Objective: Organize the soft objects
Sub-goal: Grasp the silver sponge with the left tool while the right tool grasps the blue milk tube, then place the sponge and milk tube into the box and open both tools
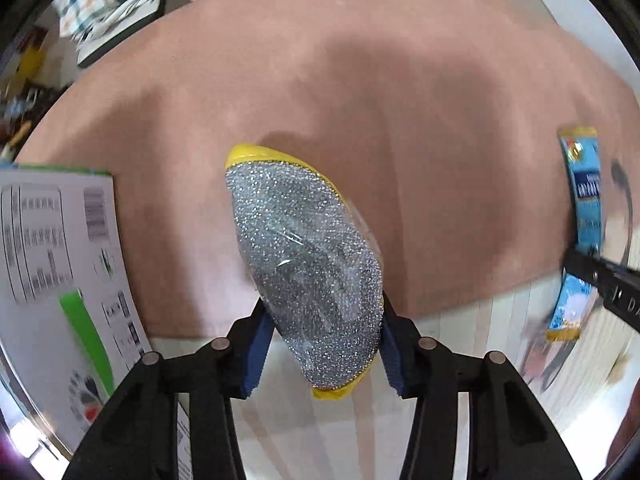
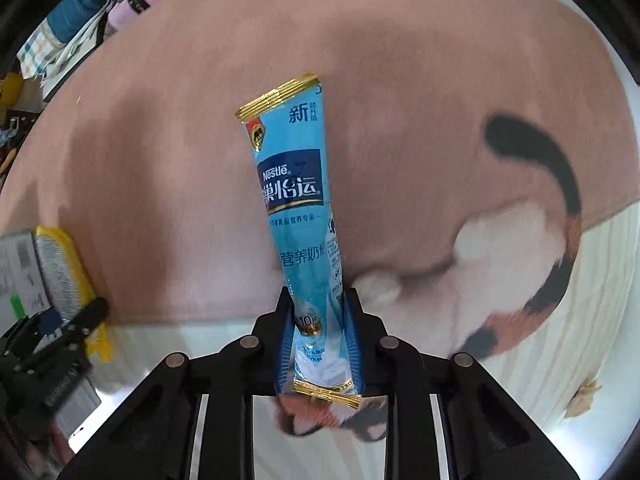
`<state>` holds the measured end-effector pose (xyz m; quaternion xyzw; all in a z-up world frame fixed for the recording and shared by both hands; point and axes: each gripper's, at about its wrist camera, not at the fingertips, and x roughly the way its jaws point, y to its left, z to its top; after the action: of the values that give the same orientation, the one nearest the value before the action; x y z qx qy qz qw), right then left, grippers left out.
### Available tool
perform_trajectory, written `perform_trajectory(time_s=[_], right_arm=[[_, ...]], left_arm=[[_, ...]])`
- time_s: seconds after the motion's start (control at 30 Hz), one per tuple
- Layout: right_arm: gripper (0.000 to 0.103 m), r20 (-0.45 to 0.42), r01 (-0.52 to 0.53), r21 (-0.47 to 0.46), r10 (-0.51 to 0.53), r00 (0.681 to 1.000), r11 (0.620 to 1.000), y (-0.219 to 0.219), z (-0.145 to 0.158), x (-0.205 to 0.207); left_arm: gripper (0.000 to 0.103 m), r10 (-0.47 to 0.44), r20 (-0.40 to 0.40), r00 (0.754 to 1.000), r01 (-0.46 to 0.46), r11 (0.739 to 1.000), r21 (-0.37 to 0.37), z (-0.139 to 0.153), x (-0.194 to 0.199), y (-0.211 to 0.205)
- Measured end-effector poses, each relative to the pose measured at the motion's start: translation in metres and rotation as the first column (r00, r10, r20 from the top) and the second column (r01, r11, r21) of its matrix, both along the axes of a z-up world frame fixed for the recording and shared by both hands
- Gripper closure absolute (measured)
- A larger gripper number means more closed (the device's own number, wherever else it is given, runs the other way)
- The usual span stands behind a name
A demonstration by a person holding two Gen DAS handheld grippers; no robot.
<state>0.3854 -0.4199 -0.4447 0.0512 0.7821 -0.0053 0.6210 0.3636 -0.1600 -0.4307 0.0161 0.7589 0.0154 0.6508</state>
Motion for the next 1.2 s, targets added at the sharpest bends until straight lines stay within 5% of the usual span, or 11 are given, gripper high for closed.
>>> perform_trajectory(time_s=[0.23,0.47,0.73,0.93,1.2], right_arm=[[0.081,0.034,0.021,0.075,-0.024,0.999,0.997,0.013,0.023,-0.036],[0.081,0.173,-0.010,0.181,-0.022,0.985,0.983,0.042,0.109,-0.060],[0.081,0.289,-0.108,0.278,0.024,0.957,0.954,0.148,0.210,-0.095],[0.081,0.301,-0.154,0.281,0.065,0.951,0.947,0.257,0.232,-0.125],[0.081,0.265,-0.157,0.181,0.106,0.958,0.971,0.346,0.189,-0.122]], left_arm=[[0.063,0.014,0.092,0.996,-0.004,0.995,-0.102,0.042,-0.032,0.013],[0.063,0.037,0.271,0.962,0.019,0.980,-0.198,0.151,-0.053,0.049],[0.063,0.055,0.381,0.923,0.013,0.985,-0.173,0.249,-0.086,0.134],[0.063,0.098,0.347,0.933,-0.066,0.993,-0.101,0.248,-0.116,0.225],[0.063,0.183,0.190,0.965,-0.170,0.982,-0.081,0.181,-0.135,0.315]])
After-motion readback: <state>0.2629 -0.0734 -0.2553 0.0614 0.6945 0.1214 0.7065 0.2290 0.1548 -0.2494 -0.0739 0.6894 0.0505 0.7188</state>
